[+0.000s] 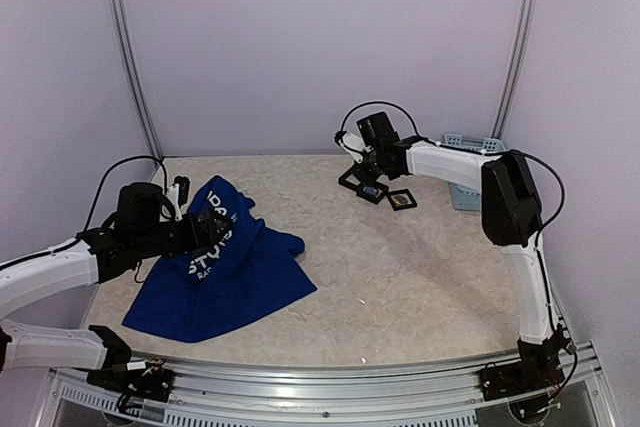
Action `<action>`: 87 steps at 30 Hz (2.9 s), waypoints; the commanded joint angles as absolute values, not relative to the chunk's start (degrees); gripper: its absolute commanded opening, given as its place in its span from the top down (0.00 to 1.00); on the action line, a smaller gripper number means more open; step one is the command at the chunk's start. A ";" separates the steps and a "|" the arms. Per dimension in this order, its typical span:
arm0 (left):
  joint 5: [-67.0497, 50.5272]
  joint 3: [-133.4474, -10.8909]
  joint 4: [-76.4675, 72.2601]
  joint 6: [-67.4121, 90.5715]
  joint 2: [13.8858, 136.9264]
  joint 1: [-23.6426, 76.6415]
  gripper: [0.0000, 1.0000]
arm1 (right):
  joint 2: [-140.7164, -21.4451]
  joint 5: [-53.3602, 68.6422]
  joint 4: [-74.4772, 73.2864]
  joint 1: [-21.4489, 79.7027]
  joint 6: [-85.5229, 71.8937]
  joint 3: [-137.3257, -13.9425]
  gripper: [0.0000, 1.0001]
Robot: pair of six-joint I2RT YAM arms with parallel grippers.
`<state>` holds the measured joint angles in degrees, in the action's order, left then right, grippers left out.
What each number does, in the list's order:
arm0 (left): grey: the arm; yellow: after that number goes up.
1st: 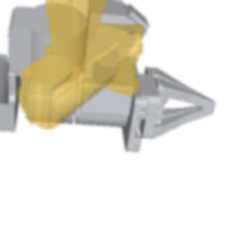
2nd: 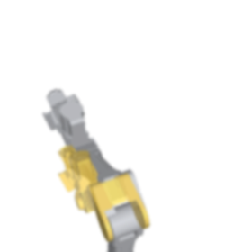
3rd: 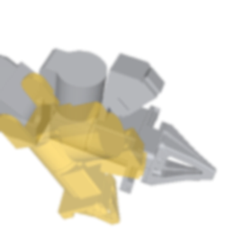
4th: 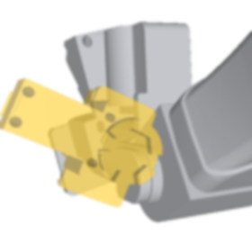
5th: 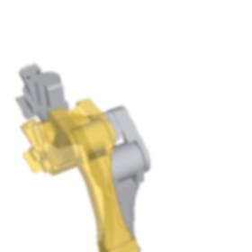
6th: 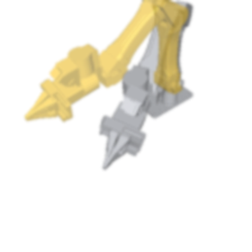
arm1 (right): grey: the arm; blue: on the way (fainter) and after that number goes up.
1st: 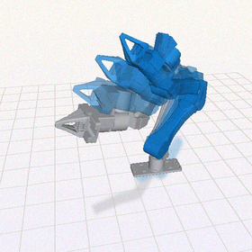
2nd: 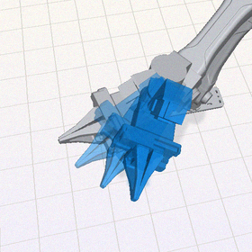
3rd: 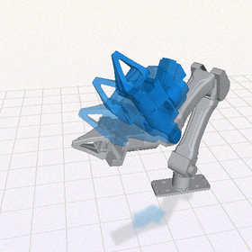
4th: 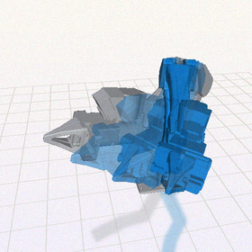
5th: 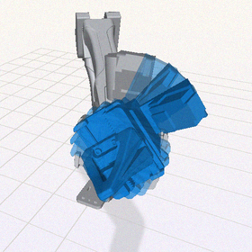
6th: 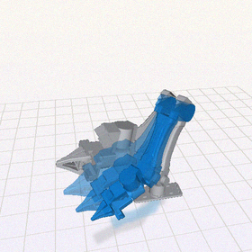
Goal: Remove the brooch from the garment
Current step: Place the brooch in the brooch box, then reset both arms
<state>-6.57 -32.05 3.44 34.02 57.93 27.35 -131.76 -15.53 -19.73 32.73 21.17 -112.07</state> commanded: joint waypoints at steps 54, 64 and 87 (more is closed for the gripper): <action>-1.35 -29.31 -8.81 29.92 68.54 33.30 0.01 | -137.59 -12.10 -17.39 31.40 34.21 -118.79 0.42; 2.00 -29.64 -2.78 31.87 60.07 31.32 0.01 | -122.29 -8.49 -23.89 32.52 25.26 -113.05 0.22; -3.61 -25.82 3.00 21.91 41.99 -5.83 0.01 | -68.83 -15.95 -17.51 20.79 -4.96 -56.54 0.06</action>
